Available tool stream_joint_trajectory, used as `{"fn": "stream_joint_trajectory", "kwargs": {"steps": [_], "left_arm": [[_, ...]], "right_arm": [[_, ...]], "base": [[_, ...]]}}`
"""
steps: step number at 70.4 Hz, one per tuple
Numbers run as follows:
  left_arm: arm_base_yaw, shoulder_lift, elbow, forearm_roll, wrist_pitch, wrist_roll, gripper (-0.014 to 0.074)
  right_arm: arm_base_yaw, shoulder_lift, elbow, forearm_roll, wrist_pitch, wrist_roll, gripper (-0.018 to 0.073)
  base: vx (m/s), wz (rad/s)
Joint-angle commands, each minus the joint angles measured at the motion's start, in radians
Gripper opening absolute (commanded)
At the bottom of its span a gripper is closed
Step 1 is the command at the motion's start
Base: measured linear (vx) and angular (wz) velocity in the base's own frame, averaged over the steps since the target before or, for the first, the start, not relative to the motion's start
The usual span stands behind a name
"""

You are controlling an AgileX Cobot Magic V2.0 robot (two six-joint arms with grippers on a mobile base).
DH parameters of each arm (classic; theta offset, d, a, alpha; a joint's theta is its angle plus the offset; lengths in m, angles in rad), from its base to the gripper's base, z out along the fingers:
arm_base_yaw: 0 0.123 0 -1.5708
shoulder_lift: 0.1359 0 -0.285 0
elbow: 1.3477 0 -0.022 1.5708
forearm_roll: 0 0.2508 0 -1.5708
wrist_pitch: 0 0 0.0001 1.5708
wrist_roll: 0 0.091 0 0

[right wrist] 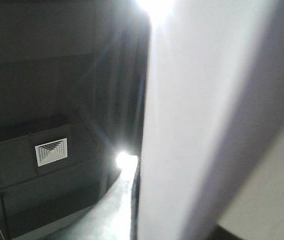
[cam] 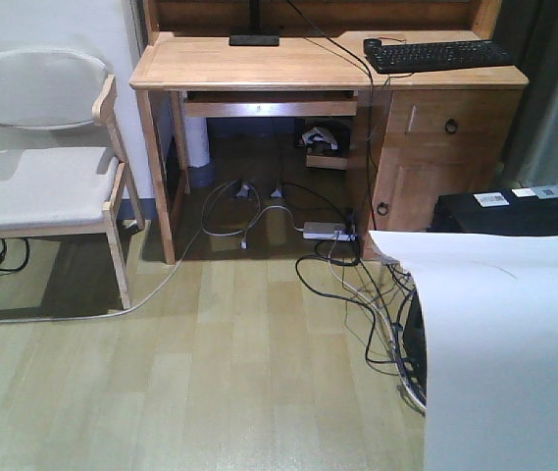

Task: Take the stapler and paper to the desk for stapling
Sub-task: 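Drive the base toward the wooden desk holding stapler and paper, then approach the desk surface in front of the monitor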

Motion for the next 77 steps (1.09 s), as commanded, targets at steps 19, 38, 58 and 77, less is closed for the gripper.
{"fn": "stream_joint_trajectory", "kwargs": {"steps": [19,38,58,77], "left_arm": [[-0.002,0.019,-0.019,-0.014,-0.114,-0.001,-0.0006],[-0.002,0.019,-0.019,-0.014,-0.114,-0.001,-0.0006],[-0.002,0.019,-0.019,-0.014,-0.114,-0.001,-0.0006],[-0.002,0.019,-0.019,-0.014,-0.114,-0.001,-0.0006]], "right_arm": [[-0.004,0.011,-0.023,0.006,-0.039,-0.009,-0.0002],[-0.004,0.011,-0.023,0.005,-0.039,-0.009,-0.0002],[-0.004,0.011,-0.023,0.005,-0.039,-0.009,-0.0002],[-0.004,0.011,-0.023,0.005,-0.039,-0.009,-0.0002]], "base": [[0.29,0.0],[0.32,0.04],[0.33,0.07],[0.34,0.02]]}}
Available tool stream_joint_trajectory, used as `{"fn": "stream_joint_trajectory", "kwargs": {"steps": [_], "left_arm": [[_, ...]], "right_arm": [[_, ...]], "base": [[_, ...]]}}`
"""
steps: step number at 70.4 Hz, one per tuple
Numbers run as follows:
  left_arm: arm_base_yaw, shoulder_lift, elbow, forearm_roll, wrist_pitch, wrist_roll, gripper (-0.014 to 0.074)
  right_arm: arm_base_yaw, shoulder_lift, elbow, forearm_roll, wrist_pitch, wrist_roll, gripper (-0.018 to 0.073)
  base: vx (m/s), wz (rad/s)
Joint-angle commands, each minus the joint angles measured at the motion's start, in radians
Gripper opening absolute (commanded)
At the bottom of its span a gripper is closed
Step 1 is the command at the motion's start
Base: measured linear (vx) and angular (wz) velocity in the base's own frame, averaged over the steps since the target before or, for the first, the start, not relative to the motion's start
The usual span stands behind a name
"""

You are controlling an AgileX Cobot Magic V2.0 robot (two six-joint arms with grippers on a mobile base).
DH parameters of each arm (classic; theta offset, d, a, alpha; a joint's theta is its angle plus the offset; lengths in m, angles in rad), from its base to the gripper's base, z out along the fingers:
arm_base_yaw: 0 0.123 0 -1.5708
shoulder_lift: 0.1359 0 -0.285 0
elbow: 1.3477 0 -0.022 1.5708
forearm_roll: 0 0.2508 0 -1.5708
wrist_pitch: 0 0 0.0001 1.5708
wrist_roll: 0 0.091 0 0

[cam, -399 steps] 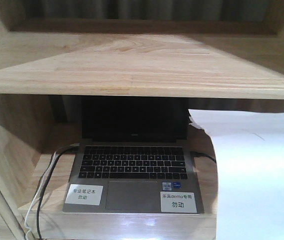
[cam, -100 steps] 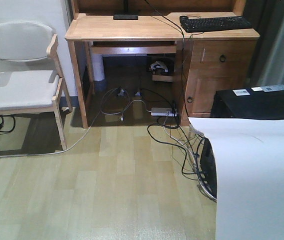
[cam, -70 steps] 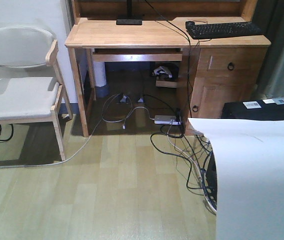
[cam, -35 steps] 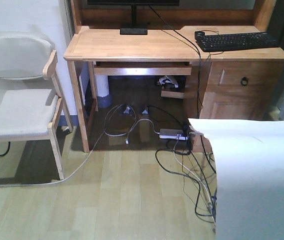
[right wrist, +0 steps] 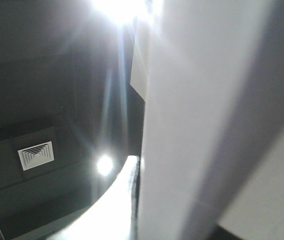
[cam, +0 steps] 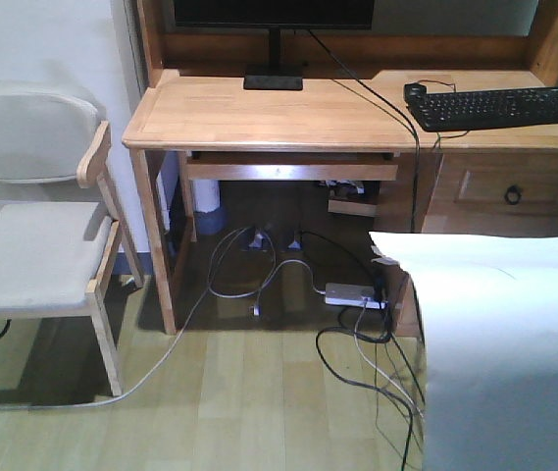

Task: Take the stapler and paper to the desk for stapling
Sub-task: 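Approach the desk surface in front of the monitor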

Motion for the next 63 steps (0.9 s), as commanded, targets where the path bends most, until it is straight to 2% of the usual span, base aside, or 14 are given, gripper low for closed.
{"fn": "stream_joint_trajectory", "kwargs": {"steps": [1,63], "left_arm": [[-0.002,0.019,-0.019,-0.013,-0.114,-0.001,-0.0006],[-0.002,0.019,-0.019,-0.013,-0.114,-0.001,-0.0006]], "right_arm": [[-0.004,0.011,-0.023,0.005,-0.039,-0.009,-0.0002],[-0.004,0.011,-0.023,0.005,-0.039,-0.009,-0.0002]], "base": [[0.34,0.0],[0.34,-0.02]]}}
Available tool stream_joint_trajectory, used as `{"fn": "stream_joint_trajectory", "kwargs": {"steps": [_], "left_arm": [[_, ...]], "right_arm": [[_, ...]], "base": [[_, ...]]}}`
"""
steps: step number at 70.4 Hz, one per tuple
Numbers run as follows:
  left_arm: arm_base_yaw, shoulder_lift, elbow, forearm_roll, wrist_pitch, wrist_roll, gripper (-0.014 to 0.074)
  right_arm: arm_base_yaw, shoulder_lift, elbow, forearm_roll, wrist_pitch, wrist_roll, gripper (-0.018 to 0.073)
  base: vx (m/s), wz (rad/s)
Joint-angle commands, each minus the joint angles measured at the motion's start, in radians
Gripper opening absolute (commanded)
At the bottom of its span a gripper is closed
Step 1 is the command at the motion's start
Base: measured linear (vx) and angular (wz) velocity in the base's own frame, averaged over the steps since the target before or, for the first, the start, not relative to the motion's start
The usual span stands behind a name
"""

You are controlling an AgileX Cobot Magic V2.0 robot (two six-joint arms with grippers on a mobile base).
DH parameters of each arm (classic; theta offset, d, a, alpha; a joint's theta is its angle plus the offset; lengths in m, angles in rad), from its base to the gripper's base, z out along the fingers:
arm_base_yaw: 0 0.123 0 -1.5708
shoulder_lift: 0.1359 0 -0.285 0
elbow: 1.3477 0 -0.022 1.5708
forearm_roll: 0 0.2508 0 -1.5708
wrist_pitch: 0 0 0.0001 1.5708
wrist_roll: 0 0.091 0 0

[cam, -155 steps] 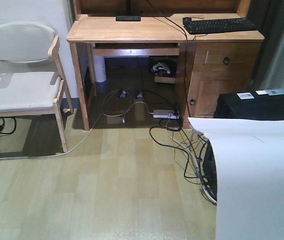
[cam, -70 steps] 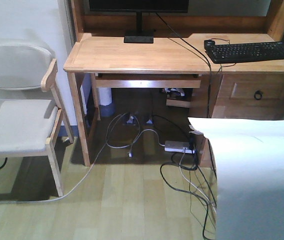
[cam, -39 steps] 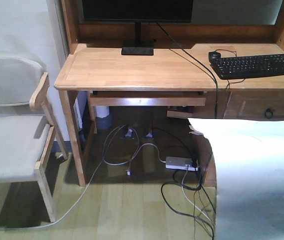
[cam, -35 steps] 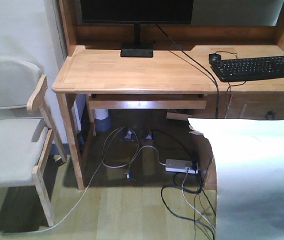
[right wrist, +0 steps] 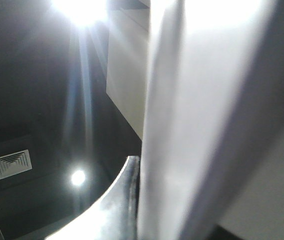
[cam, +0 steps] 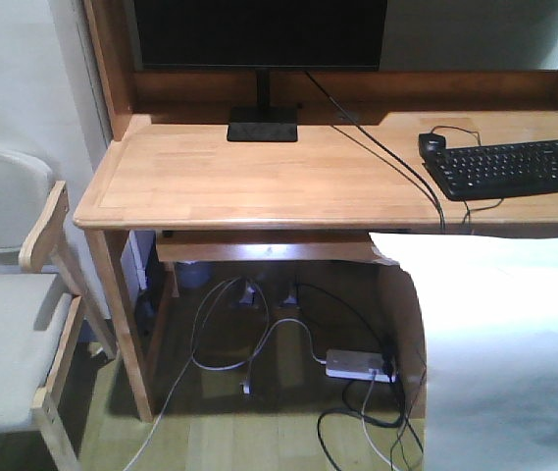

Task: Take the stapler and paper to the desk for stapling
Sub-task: 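Approach the desk surface in front of the monitor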

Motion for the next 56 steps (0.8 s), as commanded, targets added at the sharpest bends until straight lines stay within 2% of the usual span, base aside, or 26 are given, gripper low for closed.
{"fn": "stream_joint_trajectory", "kwargs": {"steps": [1,56], "left_arm": [[-0.002,0.019,-0.019,-0.013,-0.114,-0.001,-0.0006],[-0.002,0.019,-0.019,-0.013,-0.114,-0.001,-0.0006]], "right_arm": [[-0.004,0.011,-0.023,0.005,-0.039,-0.009,-0.0002],[-0.004,0.011,-0.023,0.005,-0.039,-0.009,-0.0002]], "base": [[0.32,0.01],[0.31,0.02]]}}
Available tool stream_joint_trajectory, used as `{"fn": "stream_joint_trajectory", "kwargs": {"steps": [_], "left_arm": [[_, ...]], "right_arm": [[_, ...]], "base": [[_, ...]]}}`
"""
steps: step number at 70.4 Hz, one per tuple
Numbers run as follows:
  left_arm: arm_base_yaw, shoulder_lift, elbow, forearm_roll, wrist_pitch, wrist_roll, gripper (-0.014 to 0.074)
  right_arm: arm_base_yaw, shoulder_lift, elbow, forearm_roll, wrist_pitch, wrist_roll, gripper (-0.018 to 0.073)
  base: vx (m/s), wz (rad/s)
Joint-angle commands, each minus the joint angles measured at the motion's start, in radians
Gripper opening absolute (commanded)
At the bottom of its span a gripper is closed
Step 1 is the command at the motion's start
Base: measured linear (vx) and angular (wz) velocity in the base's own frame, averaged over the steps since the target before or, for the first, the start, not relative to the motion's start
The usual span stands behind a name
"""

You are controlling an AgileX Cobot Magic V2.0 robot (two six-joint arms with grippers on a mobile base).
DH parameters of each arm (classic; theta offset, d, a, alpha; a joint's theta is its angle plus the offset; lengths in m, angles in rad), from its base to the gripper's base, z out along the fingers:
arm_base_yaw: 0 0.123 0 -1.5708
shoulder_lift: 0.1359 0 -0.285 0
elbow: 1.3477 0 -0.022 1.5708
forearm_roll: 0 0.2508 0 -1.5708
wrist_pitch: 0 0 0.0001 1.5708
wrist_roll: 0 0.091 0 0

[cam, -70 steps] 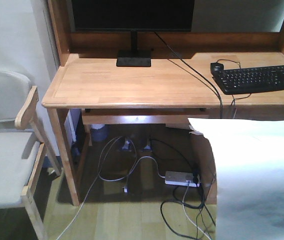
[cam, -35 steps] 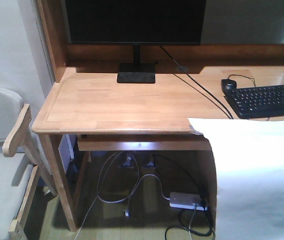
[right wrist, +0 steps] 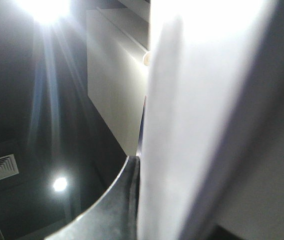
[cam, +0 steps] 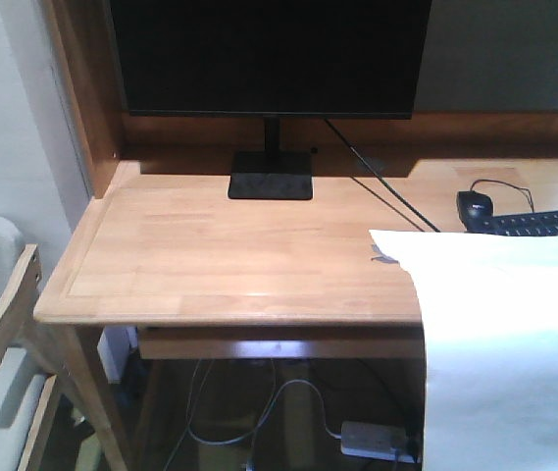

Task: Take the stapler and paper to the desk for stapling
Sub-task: 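Approach the desk surface in front of the monitor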

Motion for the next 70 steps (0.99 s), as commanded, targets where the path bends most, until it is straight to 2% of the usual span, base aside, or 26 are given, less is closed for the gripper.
{"fn": "stream_joint_trajectory", "kwargs": {"steps": [1,70], "left_arm": [[-0.002,0.019,-0.019,-0.013,-0.114,-0.001,-0.0006],[-0.002,0.019,-0.019,-0.013,-0.114,-0.001,-0.0006]], "right_arm": [[-0.004,0.011,-0.023,0.005,-0.039,-0.009,-0.0002],[-0.004,0.011,-0.023,0.005,-0.039,-0.009,-0.0002]], "base": [[0.29,-0.02],[0.26,0.01]]}}
